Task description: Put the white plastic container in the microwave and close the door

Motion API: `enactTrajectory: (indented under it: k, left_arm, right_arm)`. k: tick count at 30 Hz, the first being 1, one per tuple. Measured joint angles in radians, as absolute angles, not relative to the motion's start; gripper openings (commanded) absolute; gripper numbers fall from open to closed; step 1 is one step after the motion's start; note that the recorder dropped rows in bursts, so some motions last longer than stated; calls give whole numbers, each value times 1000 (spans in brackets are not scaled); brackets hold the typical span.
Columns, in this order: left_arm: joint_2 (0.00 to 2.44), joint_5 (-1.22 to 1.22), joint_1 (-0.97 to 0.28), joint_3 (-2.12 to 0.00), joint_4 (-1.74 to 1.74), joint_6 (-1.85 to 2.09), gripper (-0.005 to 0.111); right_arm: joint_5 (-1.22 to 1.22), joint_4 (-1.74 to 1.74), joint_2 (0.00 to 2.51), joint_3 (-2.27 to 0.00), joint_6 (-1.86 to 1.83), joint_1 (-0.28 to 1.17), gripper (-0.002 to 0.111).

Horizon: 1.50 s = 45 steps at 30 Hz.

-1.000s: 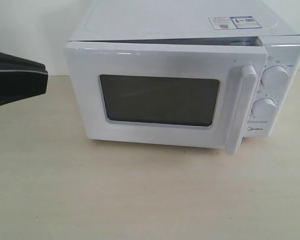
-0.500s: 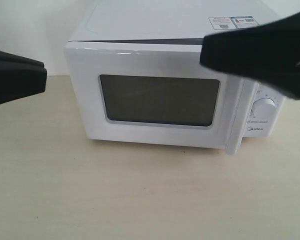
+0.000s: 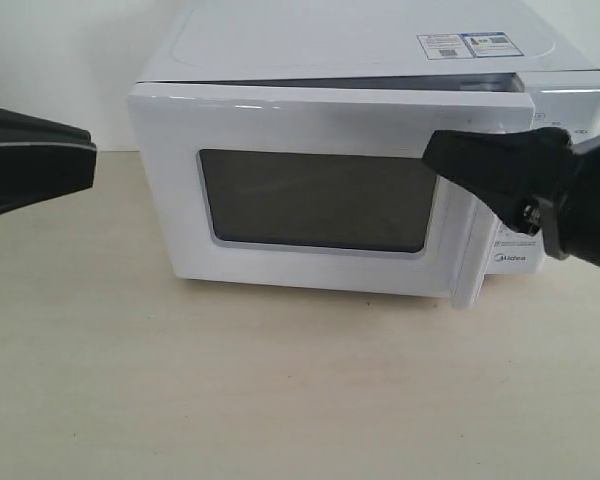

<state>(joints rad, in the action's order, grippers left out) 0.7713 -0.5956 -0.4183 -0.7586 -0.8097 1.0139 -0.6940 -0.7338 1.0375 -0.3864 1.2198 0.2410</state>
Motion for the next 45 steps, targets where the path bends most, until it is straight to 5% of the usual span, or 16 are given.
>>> enactTrajectory:
  k: [14,24,45]
  left_arm:
    - [771,-589,-418,-759,-826,1010,4]
    - [771,-589,-418,-759,-826,998,4]
    - [771,-530,-418,-726,-854,991,4]
  right_arm:
    - [-833,212,1127,-308,166,607,0]
    - [-1078,396,1421,-322,87,617,0]
    - [-1000,588,1653,-634,-136,616,0]
